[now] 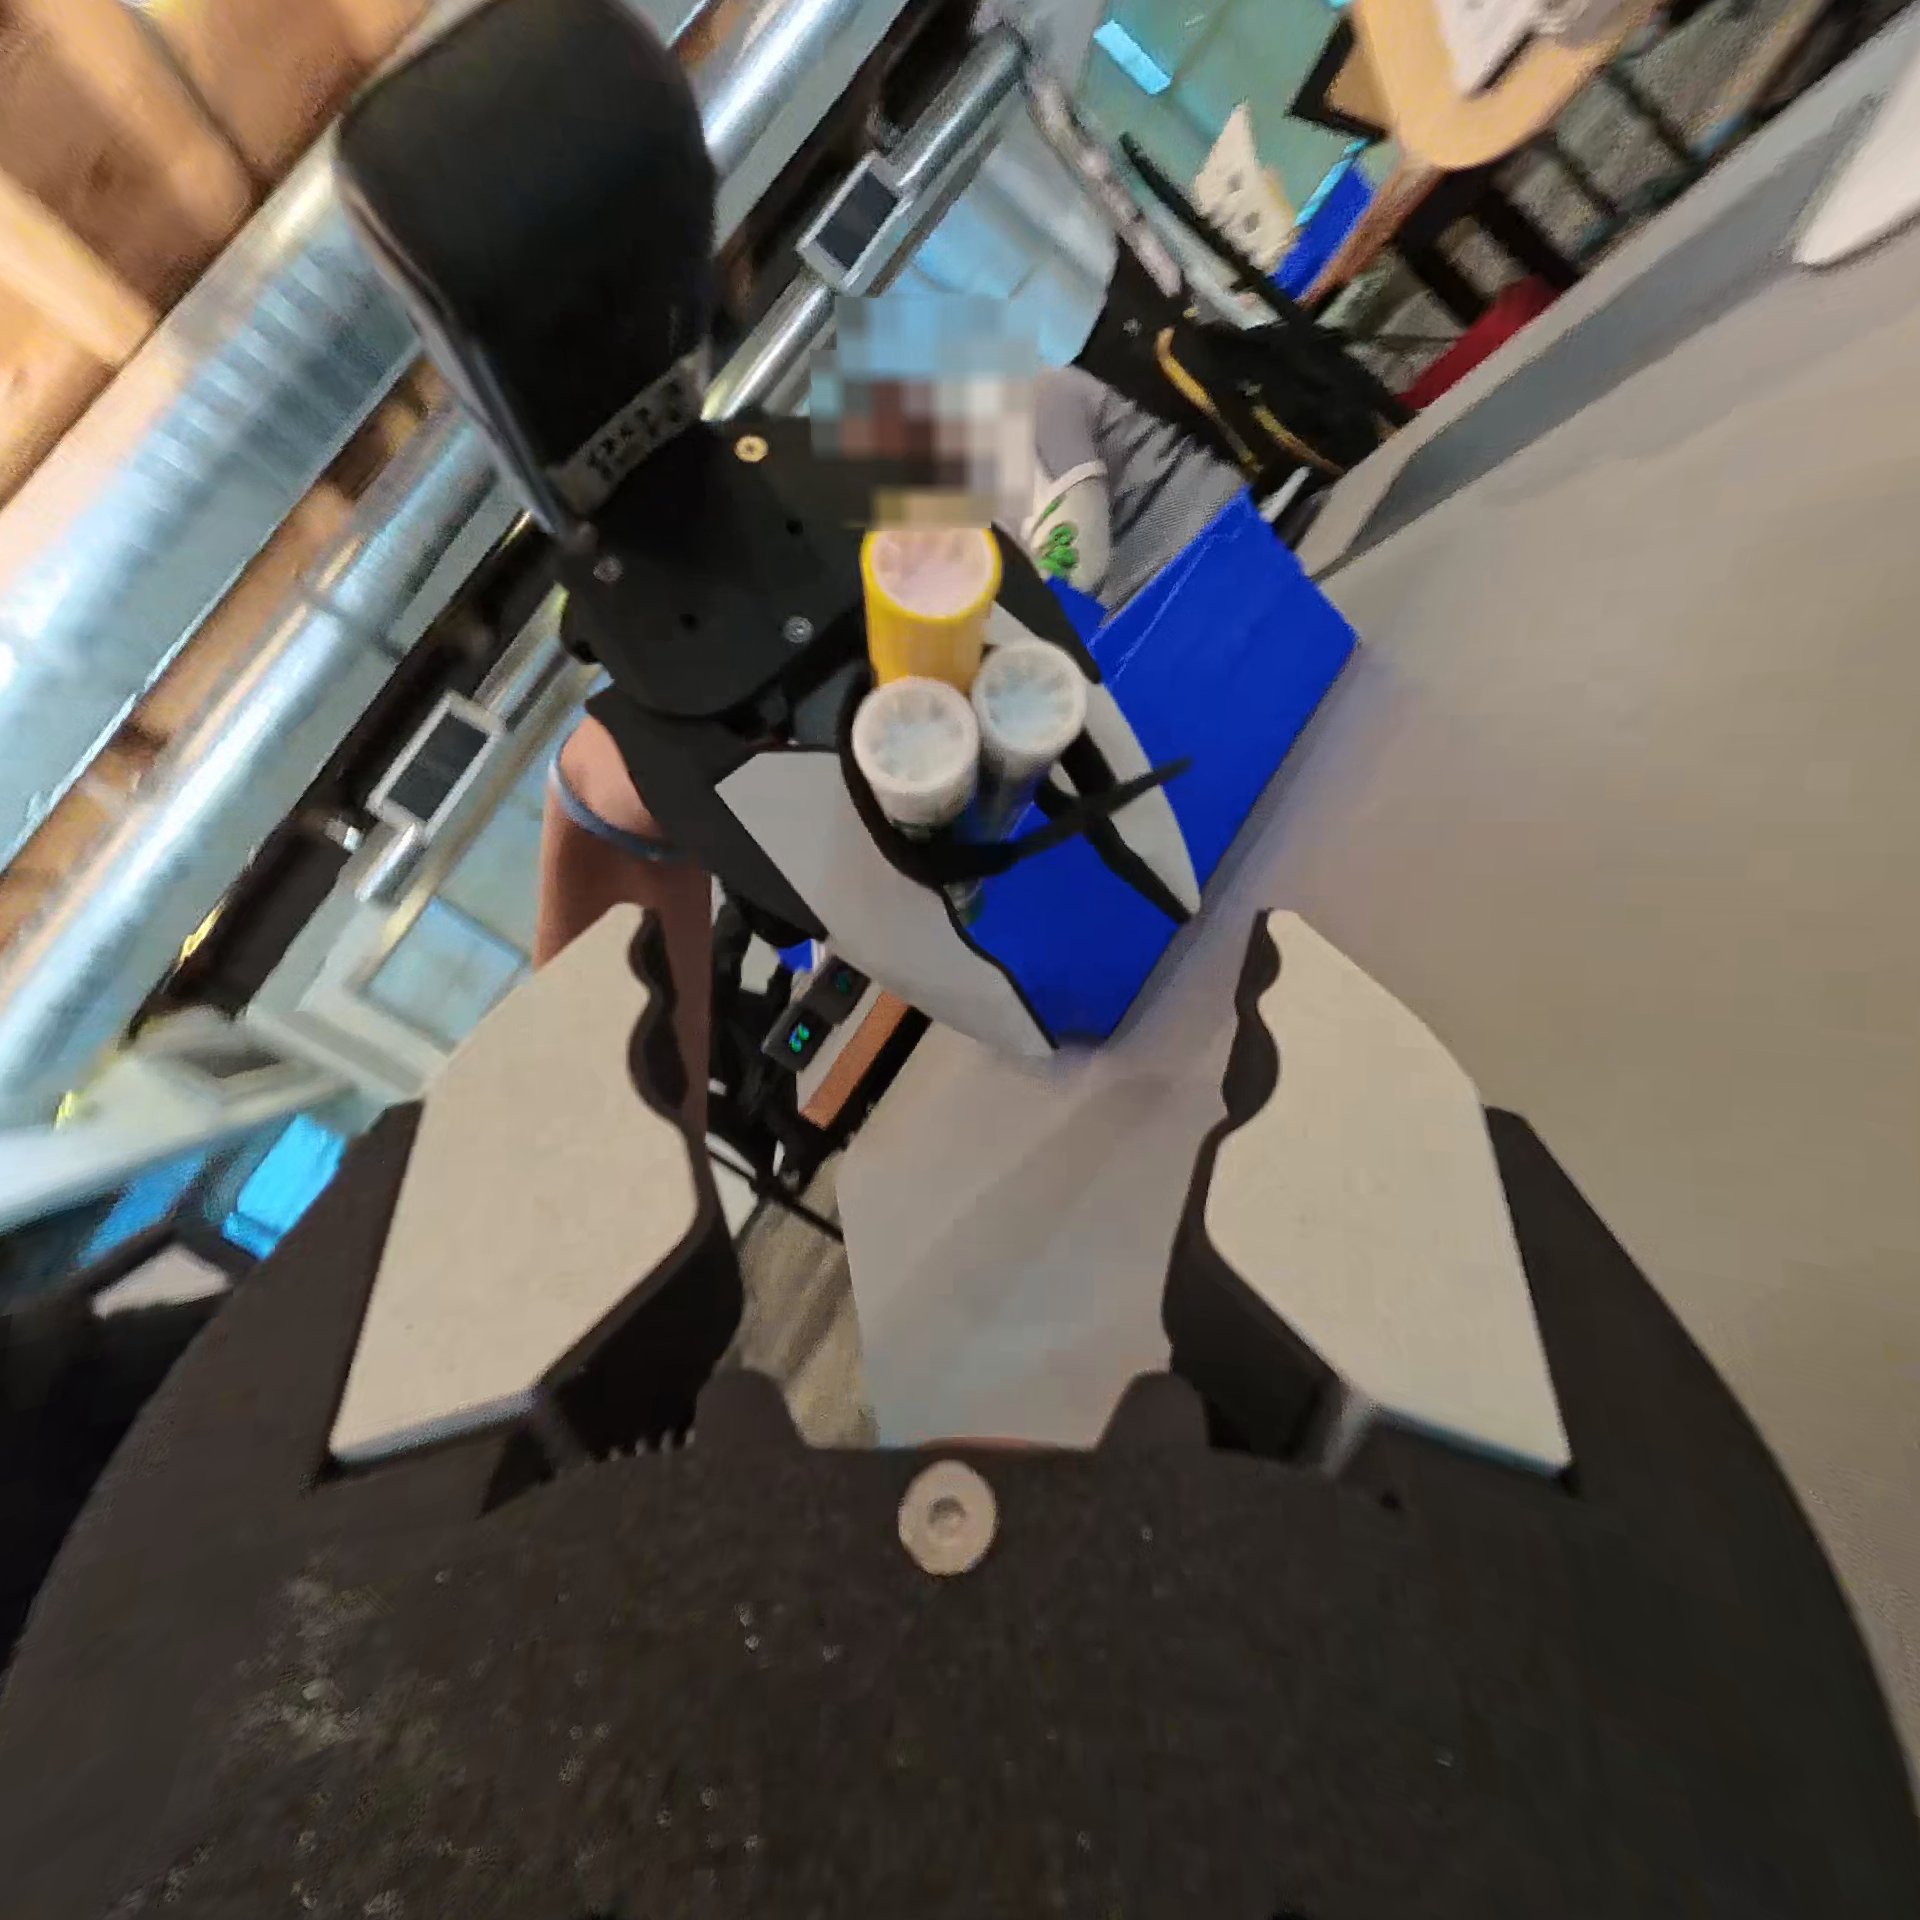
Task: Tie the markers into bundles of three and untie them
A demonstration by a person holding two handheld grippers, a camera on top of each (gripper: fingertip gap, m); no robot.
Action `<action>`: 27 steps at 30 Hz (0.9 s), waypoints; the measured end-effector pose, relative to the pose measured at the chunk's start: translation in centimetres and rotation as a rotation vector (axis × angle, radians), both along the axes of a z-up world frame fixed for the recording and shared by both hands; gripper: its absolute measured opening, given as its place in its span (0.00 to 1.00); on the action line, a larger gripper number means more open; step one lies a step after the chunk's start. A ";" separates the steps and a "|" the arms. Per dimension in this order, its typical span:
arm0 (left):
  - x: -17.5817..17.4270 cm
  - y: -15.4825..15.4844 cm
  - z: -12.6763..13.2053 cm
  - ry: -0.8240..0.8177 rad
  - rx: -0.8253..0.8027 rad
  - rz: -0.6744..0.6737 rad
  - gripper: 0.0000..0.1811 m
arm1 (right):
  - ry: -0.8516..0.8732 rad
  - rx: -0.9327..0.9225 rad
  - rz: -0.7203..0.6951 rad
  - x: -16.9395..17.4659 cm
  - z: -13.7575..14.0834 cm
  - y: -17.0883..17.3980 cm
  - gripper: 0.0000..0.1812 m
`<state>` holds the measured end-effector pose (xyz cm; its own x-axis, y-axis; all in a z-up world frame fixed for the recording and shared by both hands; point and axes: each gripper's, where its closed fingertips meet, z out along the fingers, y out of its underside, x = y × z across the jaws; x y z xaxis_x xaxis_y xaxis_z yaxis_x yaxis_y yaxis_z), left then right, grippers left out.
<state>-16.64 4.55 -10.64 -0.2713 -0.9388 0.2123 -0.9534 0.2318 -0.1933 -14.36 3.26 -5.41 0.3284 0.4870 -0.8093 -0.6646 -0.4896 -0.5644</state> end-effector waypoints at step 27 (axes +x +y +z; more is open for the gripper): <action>1.3 -2.5 -0.1 0.020 -0.084 -0.077 0.23 | 0.250 -0.024 -0.041 0.0 2.9 1.7 0.45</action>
